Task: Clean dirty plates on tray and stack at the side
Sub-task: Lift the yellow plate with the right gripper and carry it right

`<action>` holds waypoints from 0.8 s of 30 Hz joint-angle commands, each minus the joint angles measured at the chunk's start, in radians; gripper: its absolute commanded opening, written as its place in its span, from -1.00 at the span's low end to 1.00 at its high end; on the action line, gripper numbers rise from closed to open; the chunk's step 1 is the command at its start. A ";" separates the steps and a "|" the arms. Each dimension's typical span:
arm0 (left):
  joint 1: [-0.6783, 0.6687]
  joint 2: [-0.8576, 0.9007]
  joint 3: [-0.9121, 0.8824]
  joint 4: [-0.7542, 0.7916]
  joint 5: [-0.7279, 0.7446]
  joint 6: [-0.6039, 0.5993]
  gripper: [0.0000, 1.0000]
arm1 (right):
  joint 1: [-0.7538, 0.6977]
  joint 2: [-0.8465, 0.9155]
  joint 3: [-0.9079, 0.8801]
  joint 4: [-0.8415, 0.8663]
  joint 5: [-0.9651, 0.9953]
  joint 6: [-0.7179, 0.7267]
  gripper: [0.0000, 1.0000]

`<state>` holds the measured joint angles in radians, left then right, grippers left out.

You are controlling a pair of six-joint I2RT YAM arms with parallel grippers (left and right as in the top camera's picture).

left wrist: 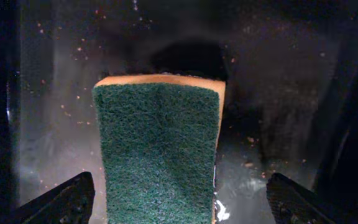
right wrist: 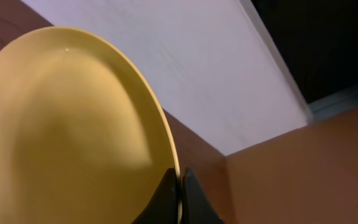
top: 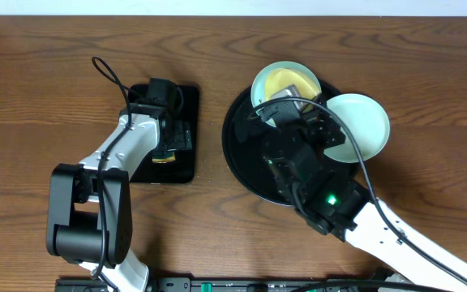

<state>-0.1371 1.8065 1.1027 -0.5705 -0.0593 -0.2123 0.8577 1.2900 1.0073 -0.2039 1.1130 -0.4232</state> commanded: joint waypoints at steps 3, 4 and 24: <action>0.008 -0.001 -0.003 0.000 -0.013 0.002 0.77 | 0.008 0.023 0.018 -0.015 0.050 -0.026 -0.98; 0.008 -0.001 -0.003 0.000 -0.013 0.002 0.77 | 0.006 0.024 0.018 -0.023 0.034 -0.002 -0.98; 0.008 -0.001 -0.003 0.000 -0.013 0.002 0.77 | -1.012 0.027 0.058 -0.034 -1.174 0.561 -0.98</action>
<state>-0.1371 1.8065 1.1027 -0.5705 -0.0593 -0.2123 0.0509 1.3205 1.0313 -0.2752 0.1238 0.0200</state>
